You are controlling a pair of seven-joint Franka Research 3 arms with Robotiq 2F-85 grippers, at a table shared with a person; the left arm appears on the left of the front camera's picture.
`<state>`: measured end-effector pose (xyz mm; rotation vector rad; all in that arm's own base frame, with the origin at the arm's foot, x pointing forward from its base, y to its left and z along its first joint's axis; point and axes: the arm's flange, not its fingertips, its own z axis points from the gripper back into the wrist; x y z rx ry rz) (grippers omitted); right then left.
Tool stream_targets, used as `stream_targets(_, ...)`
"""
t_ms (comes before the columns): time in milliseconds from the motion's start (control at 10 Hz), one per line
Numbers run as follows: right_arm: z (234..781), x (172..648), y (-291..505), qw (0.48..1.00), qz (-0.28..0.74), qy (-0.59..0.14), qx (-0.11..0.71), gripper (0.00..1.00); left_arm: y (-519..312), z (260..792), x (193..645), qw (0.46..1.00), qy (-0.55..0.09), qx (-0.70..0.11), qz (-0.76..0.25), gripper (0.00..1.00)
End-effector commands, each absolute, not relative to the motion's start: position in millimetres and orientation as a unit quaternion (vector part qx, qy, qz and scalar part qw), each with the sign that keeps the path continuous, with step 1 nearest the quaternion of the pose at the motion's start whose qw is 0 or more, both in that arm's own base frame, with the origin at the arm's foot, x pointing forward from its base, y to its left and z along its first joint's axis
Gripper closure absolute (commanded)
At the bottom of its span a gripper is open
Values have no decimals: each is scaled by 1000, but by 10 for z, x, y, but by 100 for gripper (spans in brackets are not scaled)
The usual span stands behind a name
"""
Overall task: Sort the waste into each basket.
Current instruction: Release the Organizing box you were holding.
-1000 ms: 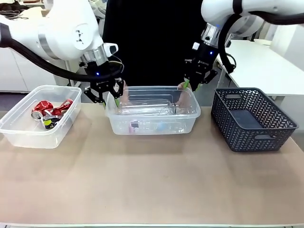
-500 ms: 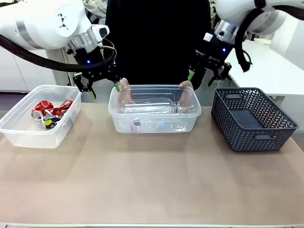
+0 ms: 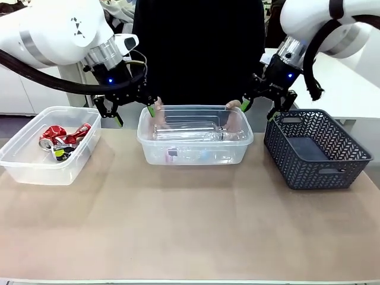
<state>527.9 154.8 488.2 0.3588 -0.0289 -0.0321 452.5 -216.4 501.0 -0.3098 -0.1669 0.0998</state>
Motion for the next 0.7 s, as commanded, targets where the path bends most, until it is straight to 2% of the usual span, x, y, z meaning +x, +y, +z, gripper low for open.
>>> stream_targets(0,4985,5292,1585,983,-15,-26,180,0,-2154,5052,4519,983,-90,-146,65,0)
stream_targets(300,4985,5292,1585,983,-15,-26,180,0,-2147,5026,4533,983,-84,-153,57,0)
stream_targets(400,4958,5287,1572,983,-13,-22,180,0,-2124,5272,4358,985,-98,-140,10,0)
stream_targets(500,5299,4975,1284,972,-13,-27,234,0,-1988,5547,4070,984,-98,-142,-36,0)
stream_targets(600,5549,4606,978,961,-24,-55,272,0,-1764,5787,3782,971,-106,-202,-76,0)
